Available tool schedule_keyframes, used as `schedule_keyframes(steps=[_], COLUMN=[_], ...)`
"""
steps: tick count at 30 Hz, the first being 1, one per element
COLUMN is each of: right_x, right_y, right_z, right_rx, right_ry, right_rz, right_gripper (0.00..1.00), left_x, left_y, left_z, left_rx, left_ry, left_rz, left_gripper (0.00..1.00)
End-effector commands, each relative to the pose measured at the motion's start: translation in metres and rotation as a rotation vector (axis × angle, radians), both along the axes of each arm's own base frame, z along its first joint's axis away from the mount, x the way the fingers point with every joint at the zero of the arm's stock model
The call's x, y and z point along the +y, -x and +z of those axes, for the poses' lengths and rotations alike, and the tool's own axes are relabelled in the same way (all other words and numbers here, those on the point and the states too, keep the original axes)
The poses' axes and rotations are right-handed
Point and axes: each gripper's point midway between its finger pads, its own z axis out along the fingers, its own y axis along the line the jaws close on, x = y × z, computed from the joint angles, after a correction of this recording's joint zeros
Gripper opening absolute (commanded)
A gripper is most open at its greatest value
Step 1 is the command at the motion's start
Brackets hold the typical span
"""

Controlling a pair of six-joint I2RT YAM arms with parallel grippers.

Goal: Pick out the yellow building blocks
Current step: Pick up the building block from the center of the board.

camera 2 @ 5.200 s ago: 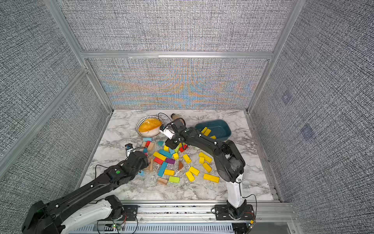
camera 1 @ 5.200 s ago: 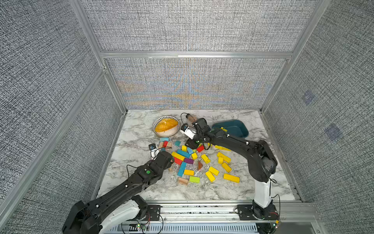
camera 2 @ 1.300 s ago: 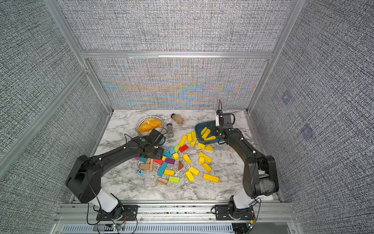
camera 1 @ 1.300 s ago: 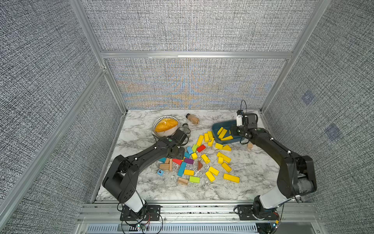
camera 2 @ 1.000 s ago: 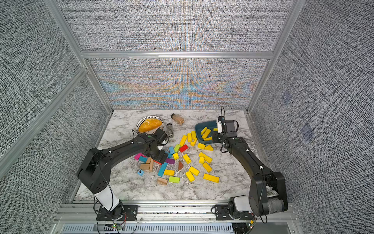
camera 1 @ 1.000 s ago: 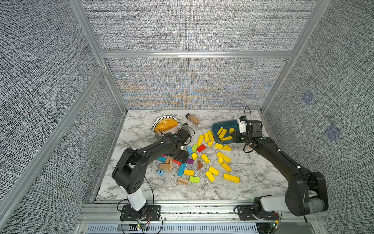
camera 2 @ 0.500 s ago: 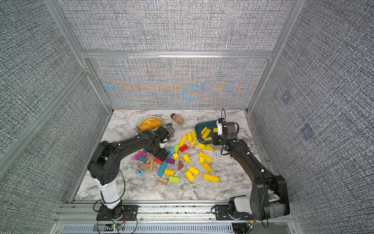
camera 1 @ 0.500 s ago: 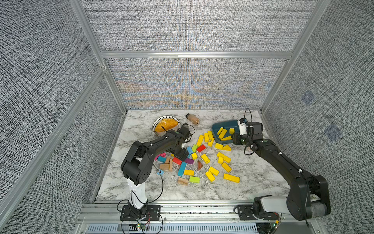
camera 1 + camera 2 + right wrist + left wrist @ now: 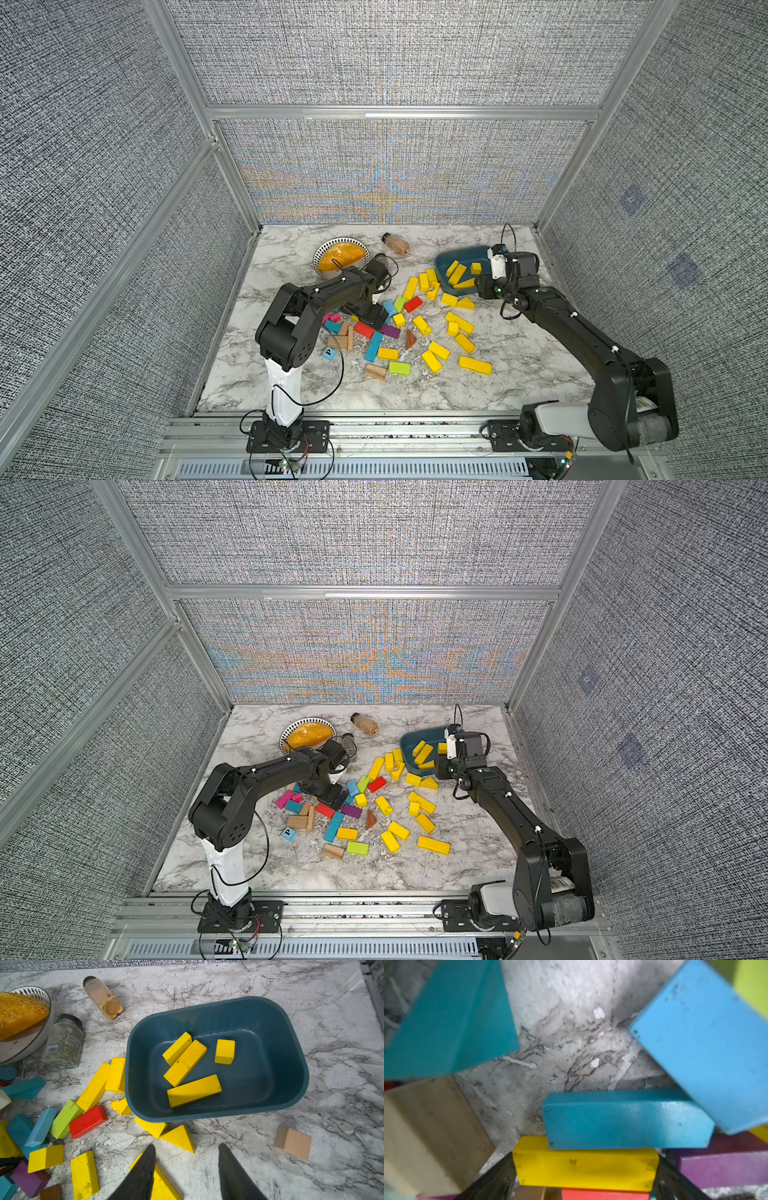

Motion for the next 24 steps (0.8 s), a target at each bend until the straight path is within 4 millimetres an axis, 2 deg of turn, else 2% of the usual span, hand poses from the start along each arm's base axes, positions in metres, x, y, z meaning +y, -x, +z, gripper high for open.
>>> schedule_keyframes(steps=[1,4,8,11,14,16,19,22,24], right_x=[0.001,0.0,0.0,0.001,0.011,0.025,0.053,0.095,0.123], right_y=[-0.003,-0.004,-0.004,-0.002,0.0,0.005,0.015,0.032,0.048], right_z=[0.005,0.004,0.006,0.009,0.016,0.022,0.033,0.041,0.047], right_rx=[-0.015,-0.015,-0.018,-0.025,-0.035,-0.04,-0.051,-0.025,0.016], right_ry=[-0.009,-0.012,-0.014,-0.024,-0.068,-0.128,-0.239,-0.342,-0.433], right_rz=[-0.003,-0.006,-0.005,0.0,0.045,0.099,0.186,0.341,0.475], right_gripper=[0.51,0.51,0.51,0.51,0.51,0.51,0.52,0.54,0.54], left_x=[-0.003,-0.004,-0.003,0.001,0.004,0.0,-0.02,-0.049,-0.064], left_y=[0.003,0.005,0.004,-0.001,-0.006,-0.008,-0.006,0.002,0.008], left_z=[-0.004,-0.008,-0.006,0.005,0.025,0.043,0.075,0.104,0.116], left_rx=[0.019,0.027,0.023,-0.021,-0.09,-0.144,-0.224,-0.302,-0.344], left_ry=[0.022,0.031,0.019,0.012,0.025,0.071,0.23,0.412,0.482], left_rz=[0.019,0.022,0.023,0.027,0.022,0.01,-0.051,-0.168,-0.239], left_gripper=[0.99,0.96,0.87,0.83,0.81,0.79,0.77,0.76,0.75])
